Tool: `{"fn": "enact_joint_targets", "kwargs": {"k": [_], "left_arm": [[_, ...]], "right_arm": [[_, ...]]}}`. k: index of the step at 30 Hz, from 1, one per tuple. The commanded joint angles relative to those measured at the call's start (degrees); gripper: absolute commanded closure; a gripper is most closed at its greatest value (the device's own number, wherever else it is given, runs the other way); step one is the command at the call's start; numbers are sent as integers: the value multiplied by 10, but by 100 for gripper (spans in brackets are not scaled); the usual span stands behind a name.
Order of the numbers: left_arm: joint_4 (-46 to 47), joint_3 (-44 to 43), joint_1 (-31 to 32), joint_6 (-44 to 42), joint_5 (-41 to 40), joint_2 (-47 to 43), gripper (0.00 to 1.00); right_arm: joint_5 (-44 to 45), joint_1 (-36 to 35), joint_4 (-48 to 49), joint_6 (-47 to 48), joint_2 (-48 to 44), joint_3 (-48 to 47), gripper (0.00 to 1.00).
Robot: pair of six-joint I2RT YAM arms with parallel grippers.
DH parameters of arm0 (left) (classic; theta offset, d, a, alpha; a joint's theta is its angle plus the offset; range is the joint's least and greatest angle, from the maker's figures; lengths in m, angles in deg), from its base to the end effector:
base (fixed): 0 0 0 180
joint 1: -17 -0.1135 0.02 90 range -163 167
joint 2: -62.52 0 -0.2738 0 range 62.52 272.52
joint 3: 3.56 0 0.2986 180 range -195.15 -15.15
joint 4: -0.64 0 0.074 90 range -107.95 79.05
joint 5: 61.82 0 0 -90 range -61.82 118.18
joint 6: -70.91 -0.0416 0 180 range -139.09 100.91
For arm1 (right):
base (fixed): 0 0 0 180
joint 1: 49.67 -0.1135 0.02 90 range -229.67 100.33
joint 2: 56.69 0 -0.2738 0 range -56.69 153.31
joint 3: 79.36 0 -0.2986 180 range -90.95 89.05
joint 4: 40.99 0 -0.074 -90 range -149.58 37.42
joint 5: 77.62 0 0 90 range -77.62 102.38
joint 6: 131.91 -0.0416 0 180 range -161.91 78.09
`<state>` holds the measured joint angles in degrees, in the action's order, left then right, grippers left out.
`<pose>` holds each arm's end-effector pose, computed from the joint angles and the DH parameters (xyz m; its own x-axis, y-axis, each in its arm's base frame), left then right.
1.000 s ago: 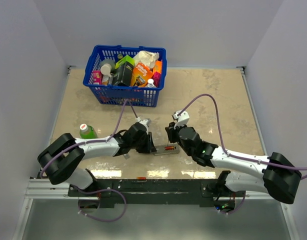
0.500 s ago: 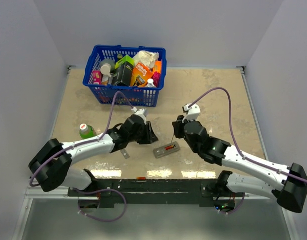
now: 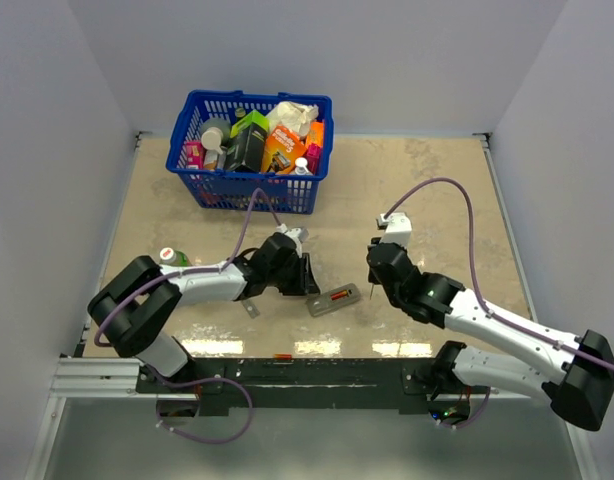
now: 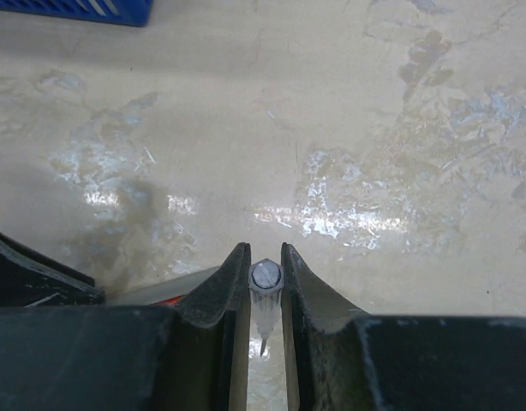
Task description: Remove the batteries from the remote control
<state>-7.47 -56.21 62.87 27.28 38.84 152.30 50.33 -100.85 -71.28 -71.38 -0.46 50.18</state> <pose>0.2298 -0.2479 0.1255 -0.9173 -0.0760 -0.3908 0.1914 0.7765 -0.6003 0.1774 0.1797 0.2482 -0.4702 0.0345 -0.8819 -0.0820 0.9932 0.0826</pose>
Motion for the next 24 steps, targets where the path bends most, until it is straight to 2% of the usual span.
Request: {"fn": "enact_joint_targets", "kwargs": {"k": [1, 11, 19, 24], "left_arm": [[59, 38, 10, 17, 29, -25, 67], [110, 74, 48, 58, 39, -40, 67], [149, 86, 78, 91, 31, -40, 67], [123, 96, 78, 95, -9, -69, 67]], "right_arm": [[4, 2, -4, -23, 0, -6, 100], [5, 2, 95, -24, 48, 34, 100], [-4, 3, 226, -14, 68, 64, 100], [-42, 3, 290, -5, 84, 73, 100]]}}
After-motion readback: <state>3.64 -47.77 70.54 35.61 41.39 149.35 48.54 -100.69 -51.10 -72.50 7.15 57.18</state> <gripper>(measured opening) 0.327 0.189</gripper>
